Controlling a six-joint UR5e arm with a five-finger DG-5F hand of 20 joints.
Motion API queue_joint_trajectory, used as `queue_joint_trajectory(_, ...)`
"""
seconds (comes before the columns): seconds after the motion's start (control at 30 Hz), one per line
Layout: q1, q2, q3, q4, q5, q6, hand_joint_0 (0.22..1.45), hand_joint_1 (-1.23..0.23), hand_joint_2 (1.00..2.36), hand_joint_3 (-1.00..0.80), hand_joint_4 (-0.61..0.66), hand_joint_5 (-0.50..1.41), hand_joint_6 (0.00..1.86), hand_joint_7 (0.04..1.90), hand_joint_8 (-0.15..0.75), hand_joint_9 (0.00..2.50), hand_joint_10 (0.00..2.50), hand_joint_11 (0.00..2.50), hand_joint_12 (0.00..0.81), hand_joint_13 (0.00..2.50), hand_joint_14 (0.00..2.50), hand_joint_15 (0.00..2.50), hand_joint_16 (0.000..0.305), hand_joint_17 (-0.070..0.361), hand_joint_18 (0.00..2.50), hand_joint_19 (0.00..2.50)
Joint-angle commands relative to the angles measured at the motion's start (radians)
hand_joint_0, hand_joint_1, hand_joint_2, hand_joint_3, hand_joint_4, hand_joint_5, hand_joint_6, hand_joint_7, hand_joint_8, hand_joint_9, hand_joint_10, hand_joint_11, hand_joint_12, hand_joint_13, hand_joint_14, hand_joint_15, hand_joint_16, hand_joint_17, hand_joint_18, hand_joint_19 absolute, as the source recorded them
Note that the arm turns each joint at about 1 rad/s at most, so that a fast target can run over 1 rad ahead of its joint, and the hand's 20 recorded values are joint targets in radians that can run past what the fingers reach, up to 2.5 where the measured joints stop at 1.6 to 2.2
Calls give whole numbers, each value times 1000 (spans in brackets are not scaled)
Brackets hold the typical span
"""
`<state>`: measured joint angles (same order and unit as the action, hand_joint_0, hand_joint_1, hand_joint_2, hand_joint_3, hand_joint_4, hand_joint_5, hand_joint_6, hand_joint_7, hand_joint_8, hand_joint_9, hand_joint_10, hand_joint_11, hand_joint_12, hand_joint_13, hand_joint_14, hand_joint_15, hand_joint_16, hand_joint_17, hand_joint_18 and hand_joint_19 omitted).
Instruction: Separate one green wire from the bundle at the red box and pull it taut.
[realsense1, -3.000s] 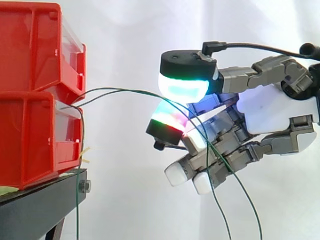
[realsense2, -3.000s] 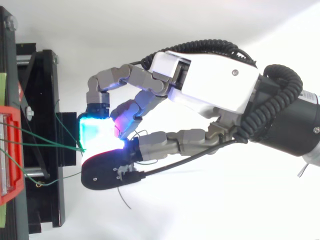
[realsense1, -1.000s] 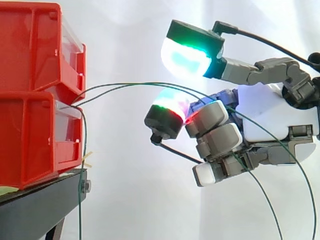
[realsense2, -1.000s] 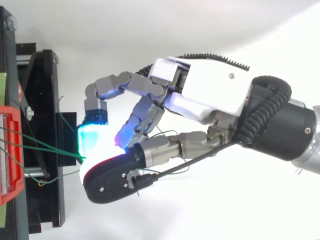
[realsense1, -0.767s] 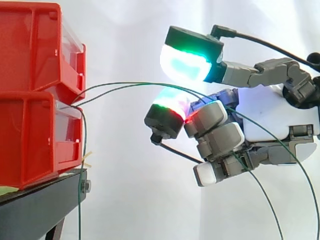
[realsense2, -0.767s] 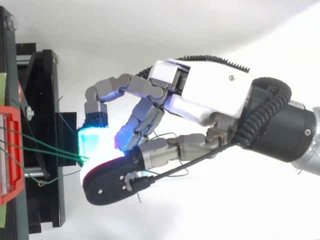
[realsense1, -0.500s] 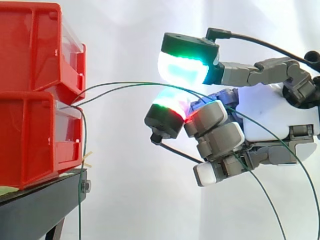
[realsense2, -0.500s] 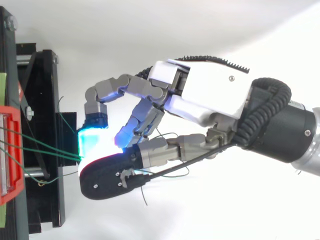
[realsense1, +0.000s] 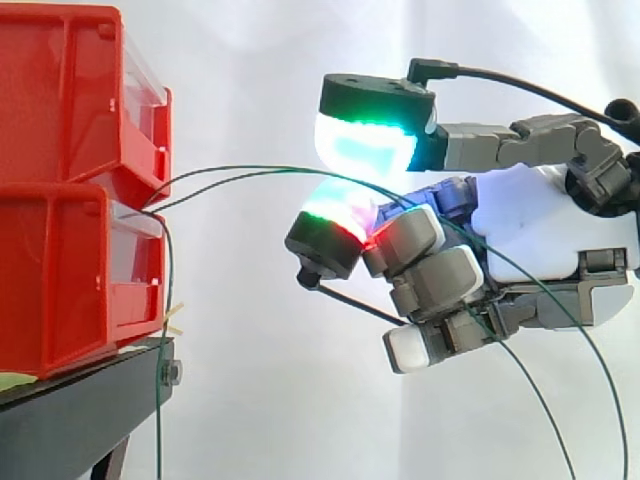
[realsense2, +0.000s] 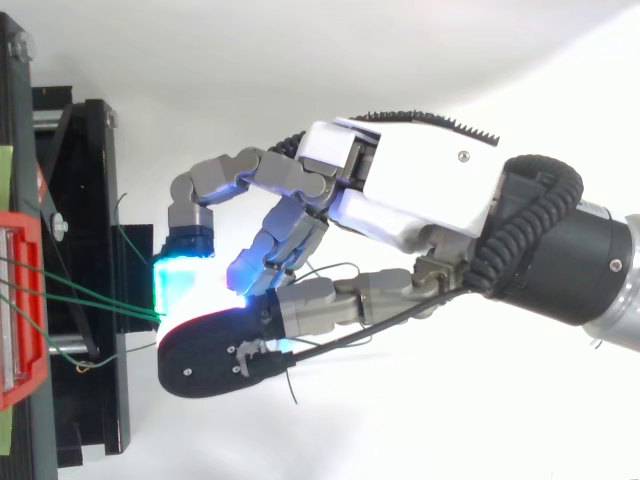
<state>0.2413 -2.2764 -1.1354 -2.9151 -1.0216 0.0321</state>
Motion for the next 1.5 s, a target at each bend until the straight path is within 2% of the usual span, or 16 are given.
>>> queue_joint_trajectory(0.0,1,0,0,1,0,0,721,-795,1028,-113,206,-219,807,1240,326,1104,21,1238,342,1244,28,1169,60,135,875,661)
queue_joint_trajectory(0.1,0,0,0,4,0,-1,737,-845,1019,-272,211,-221,808,1241,327,1091,20,1221,336,1222,29,1166,60,134,879,648)
queue_joint_trajectory(0.17,0,0,0,4,0,0,744,-853,1001,-486,207,-222,811,1226,323,1082,20,1218,344,1225,29,1150,59,134,887,637)
queue_joint_trajectory(0.2,0,0,0,4,0,-1,749,-843,1000,-500,213,-222,815,1217,324,1078,20,1212,343,1226,28,1157,59,134,888,638)
queue_joint_trajectory(0.5,0,0,0,1,0,-1,746,-843,1000,-500,192,-222,825,1225,331,1096,20,1224,346,1236,28,1162,58,131,898,646)
queue_joint_trajectory(0.63,0,0,0,1,0,-1,702,-790,1004,-453,219,-216,821,1243,335,1125,20,1227,349,1249,28,1161,58,130,902,655)
queue_joint_trajectory(0.73,0,0,0,1,0,-3,657,-702,1001,-492,221,-209,814,1244,343,1194,21,1272,345,1273,28,1183,59,132,910,665)
queue_joint_trajectory(0.87,0,-2,0,4,0,-5,558,-621,1000,-500,231,-203,793,1264,323,1315,16,1484,346,1343,25,1250,61,137,951,665)
queue_joint_trajectory(0.9,1,0,0,2,0,-5,541,-617,1000,-500,237,-203,789,1257,317,1357,12,1596,355,1364,25,1270,62,140,965,669)
queue_joint_trajectory(1.07,1,0,0,2,0,-18,497,-623,1000,-500,252,-207,782,1235,322,1375,4,1847,361,1409,23,1350,66,149,1007,658)
queue_joint_trajectory(1.17,1,0,0,2,0,-18,494,-634,1000,-500,252,-211,778,1220,313,1361,14,1918,358,1415,21,1375,67,151,1013,656)
queue_joint_trajectory(1.27,1,0,0,4,0,-17,494,-652,1000,-500,248,-214,777,1205,317,1322,90,1875,349,1416,21,1377,67,151,1007,656)
queue_joint_trajectory(1.47,1,0,0,1,2,-17,623,-736,1000,-500,207,-218,773,1282,272,1302,3,1954,306,1372,22,1415,62,139,954,676)
